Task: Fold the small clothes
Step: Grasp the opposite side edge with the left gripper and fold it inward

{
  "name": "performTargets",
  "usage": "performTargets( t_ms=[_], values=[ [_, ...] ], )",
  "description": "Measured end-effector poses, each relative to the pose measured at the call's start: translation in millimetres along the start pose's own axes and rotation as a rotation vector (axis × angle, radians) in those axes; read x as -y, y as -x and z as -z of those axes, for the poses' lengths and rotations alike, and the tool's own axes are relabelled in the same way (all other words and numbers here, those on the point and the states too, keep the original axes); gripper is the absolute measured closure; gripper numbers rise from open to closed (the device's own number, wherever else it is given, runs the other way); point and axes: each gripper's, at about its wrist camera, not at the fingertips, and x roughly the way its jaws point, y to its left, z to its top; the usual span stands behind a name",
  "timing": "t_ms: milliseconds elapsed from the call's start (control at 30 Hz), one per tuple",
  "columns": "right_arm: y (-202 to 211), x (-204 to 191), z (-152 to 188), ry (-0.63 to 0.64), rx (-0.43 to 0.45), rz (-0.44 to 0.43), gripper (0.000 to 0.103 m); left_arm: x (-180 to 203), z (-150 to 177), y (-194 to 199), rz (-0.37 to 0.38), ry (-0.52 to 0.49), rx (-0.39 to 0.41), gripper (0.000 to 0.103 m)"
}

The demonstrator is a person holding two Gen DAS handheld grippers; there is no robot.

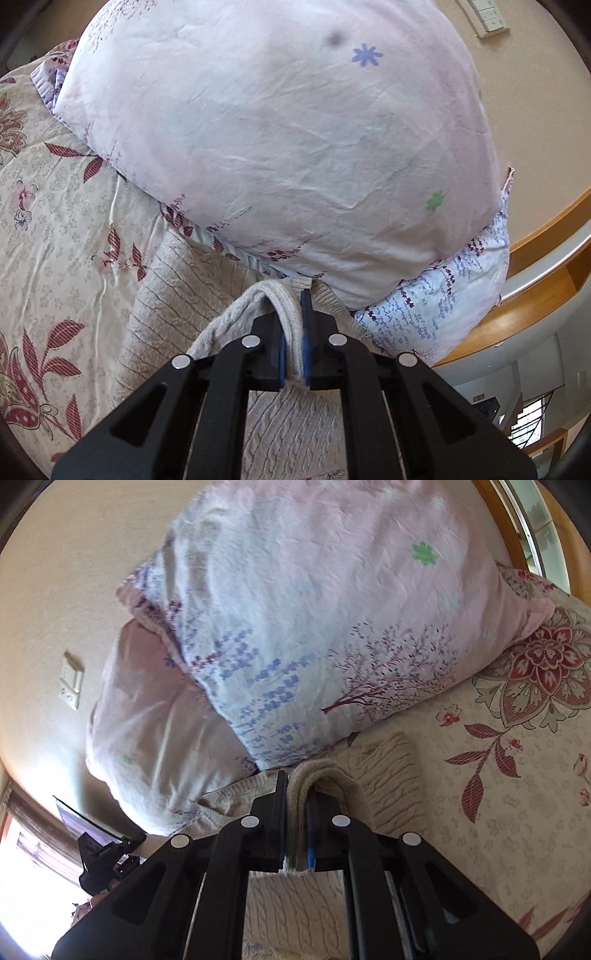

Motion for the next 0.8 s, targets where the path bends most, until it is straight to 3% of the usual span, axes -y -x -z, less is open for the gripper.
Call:
performTargets(
  t_ms=[433, 500, 533, 567, 633, 700, 800],
  values=[
    [-53.3, 22.4, -7.9, -0.167, -0.095, 0.129, 0.092, -31.2, -3.4, -53.3, -0.078, 0.107, -0.047, 0.096],
    [-53.9, 23.5, -7.9, -0.182, -0.101, 0.131, 0.081, -29.9, -3.0, -57.6, -0.095, 0.099, -0.058, 0.095],
    [-52.3, 23.5, -7.9, -0.186, -0.096, 0.132, 0.067, -30.0, -3.4, -58.8, -0.103, 0.100, -0.063, 0.094],
    [-49.6, 22.5, -8.4, -0.186, -0.087, 0.140, 0.048, -30.0, -4.1, -59.6, -0.106, 0.103, -0.067, 0.088],
    [-42.8, 21.8, -10.8, -0.185, -0.065, 0.142, 0.034, -30.3, -5.5, -58.5, -0.097, 0.104, -0.071, 0.074],
    [-30.5, 20.9, -12.6, -0.174, -0.047, 0.146, 0.034, -26.0, -6.5, -53.1, -0.097, 0.079, -0.065, 0.057],
    [-11.4, 21.3, -9.3, -0.117, -0.038, 0.190, 0.035, -17.1, -6.7, -34.5, -0.142, -0.022, -0.057, 0.048]
  ],
)
